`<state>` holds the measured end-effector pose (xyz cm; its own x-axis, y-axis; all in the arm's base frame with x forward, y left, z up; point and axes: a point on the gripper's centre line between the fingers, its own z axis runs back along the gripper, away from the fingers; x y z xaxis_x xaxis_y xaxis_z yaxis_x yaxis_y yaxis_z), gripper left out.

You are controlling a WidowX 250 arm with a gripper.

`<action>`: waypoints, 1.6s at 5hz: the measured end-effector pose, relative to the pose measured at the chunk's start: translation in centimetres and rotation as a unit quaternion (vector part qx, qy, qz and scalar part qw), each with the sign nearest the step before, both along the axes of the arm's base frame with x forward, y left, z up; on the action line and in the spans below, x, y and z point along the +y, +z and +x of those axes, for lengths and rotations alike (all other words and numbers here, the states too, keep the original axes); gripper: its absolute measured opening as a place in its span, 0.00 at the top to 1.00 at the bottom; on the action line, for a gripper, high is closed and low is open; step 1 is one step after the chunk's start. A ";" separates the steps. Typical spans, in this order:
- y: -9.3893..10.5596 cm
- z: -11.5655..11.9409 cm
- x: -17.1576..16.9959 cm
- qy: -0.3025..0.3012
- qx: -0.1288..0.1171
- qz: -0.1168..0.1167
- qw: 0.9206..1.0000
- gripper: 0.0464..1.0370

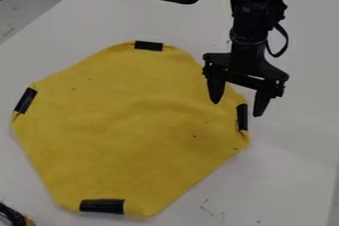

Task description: Fold the cloth from the top to bottom

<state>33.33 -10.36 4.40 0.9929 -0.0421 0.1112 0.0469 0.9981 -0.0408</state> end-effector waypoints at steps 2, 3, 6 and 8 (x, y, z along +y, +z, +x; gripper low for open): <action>-0.8 1.1 2.4 -0.025 0.015 0.001 1.000 0.04; -1.1 2.8 5.5 -0.029 0.025 -0.001 0.999 0.04; -0.2 10.5 14.6 -0.067 -0.030 0.042 0.996 0.04; 0.3 11.6 18.1 -0.060 -0.051 0.061 0.995 0.04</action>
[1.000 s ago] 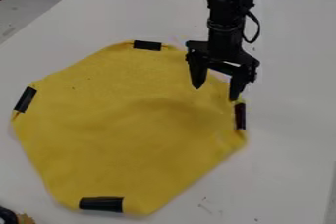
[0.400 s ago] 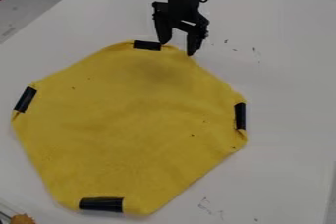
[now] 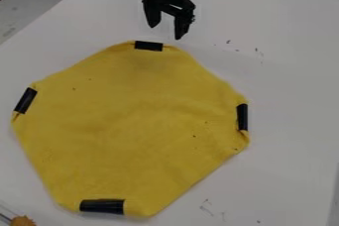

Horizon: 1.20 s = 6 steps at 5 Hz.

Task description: Fold the cloth from the top to bottom

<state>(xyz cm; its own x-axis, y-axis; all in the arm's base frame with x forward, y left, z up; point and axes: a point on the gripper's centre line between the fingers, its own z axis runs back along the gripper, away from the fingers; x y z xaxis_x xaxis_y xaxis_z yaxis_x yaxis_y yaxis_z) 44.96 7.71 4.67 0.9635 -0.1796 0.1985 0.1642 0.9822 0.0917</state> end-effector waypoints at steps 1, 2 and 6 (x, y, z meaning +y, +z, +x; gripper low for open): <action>-1.1 -0.2 1.0 0.002 0.008 -0.003 1.000 0.04; -2.5 -0.4 1.9 0.001 0.018 -0.016 1.000 0.04; -3.8 0.2 3.1 -0.024 0.032 -0.034 0.999 0.37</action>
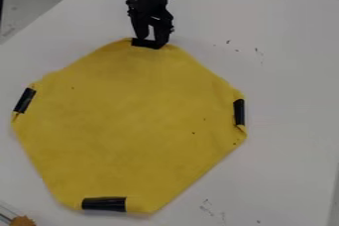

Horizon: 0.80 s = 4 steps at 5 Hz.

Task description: Fold the cloth from the top to bottom

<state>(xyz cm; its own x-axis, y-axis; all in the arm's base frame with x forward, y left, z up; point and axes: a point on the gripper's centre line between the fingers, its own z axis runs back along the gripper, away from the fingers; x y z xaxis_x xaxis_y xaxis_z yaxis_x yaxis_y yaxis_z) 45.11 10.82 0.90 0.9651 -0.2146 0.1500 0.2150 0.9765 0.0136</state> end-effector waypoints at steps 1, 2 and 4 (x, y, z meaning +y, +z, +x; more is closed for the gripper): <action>-0.1 -0.4 -0.2 -0.006 0.005 -0.009 1.000 0.66; 0.0 -0.5 -0.3 -0.015 0.001 -0.005 1.000 0.85; 2.8 -0.5 -1.5 -0.040 -0.028 0.032 0.998 0.98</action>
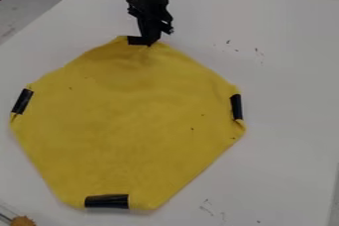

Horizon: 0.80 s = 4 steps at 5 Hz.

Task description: Fold the cloth from the top to bottom

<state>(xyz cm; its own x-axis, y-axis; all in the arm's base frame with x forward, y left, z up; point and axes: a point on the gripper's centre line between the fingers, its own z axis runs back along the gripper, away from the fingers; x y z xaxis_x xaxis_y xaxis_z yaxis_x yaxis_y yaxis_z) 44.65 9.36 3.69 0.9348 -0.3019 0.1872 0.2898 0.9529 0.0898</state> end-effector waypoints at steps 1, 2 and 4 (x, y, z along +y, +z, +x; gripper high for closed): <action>2.4 -0.7 -1.9 -0.004 -0.023 0.017 1.000 0.98; 3.0 -2.5 -3.8 0.001 -0.035 0.010 0.999 0.99; 0.3 -9.6 -7.3 0.027 -0.020 -0.057 0.998 0.99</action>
